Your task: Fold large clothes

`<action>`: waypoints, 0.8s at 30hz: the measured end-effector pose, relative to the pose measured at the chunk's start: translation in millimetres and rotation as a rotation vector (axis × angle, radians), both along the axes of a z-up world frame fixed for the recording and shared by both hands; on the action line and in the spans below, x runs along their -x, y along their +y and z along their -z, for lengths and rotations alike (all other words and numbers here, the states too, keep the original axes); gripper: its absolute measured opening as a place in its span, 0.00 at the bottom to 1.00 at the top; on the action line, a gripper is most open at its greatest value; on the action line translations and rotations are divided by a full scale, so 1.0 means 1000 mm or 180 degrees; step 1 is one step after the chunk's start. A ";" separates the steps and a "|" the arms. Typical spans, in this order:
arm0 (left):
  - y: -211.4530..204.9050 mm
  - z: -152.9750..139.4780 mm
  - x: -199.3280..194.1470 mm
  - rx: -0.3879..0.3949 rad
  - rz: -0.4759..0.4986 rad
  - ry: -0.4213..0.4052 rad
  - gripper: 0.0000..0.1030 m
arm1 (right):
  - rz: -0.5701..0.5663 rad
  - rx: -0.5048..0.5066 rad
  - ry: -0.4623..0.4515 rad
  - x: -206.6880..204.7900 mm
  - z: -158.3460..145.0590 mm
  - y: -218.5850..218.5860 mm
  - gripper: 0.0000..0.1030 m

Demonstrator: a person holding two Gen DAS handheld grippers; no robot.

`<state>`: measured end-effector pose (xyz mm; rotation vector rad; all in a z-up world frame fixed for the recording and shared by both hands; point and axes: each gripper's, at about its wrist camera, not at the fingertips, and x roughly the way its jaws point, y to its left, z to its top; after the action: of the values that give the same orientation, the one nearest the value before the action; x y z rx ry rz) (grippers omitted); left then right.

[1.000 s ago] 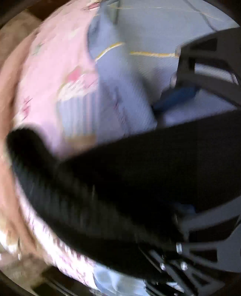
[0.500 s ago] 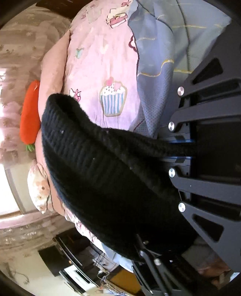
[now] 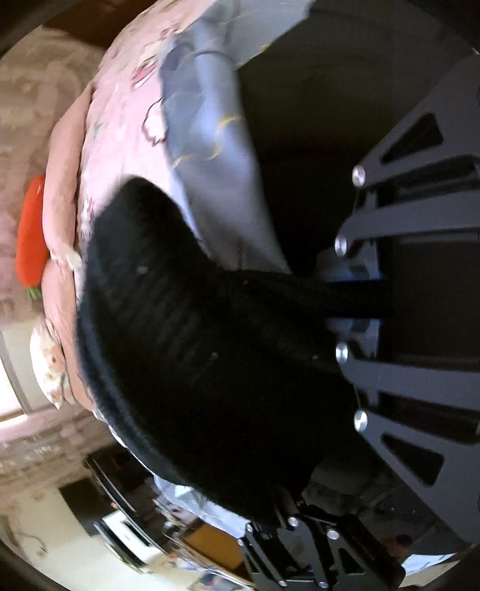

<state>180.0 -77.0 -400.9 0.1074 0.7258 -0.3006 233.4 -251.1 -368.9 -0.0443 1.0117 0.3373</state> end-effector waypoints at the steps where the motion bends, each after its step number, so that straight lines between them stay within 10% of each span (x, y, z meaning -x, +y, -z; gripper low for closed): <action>1: 0.002 0.001 0.001 0.0036 0.0007 0.0039 0.86 | 0.0115 0.0068 0.0029 0.001 -0.004 -0.004 0.60; 3: 0.006 -0.003 0.011 0.0150 -0.0015 0.0017 0.98 | 0.0478 0.0265 -0.0156 0.007 -0.033 -0.018 0.95; 8: 0.028 -0.037 0.005 0.0157 -0.0109 -0.0158 0.98 | 0.0552 0.0006 -0.0553 -0.051 -0.100 -0.020 0.99; 11: 0.047 -0.048 -0.015 0.0121 -0.0369 -0.0173 0.98 | 0.0500 0.0230 0.0014 -0.131 -0.072 0.012 0.99; 14: 0.076 -0.046 -0.029 0.0371 -0.0729 -0.0039 0.98 | 0.0628 0.0148 0.1271 -0.221 0.001 0.050 0.99; 18: 0.100 -0.035 -0.031 0.0702 -0.0896 0.0149 0.98 | 0.0470 0.0887 0.2342 -0.234 0.071 0.103 0.99; 22: 0.108 -0.015 -0.027 0.0608 -0.0987 0.0299 0.98 | -0.0154 0.1650 0.1926 -0.209 0.082 0.146 0.92; 24: 0.111 -0.007 -0.022 0.0611 -0.0984 0.0389 0.98 | -0.0099 0.1596 0.1818 -0.204 0.074 0.146 0.72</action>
<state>201.9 34.2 -394.3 -0.2059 0.8184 -0.0801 437.1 -104.8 -443.1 -0.4366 1.6461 0.1136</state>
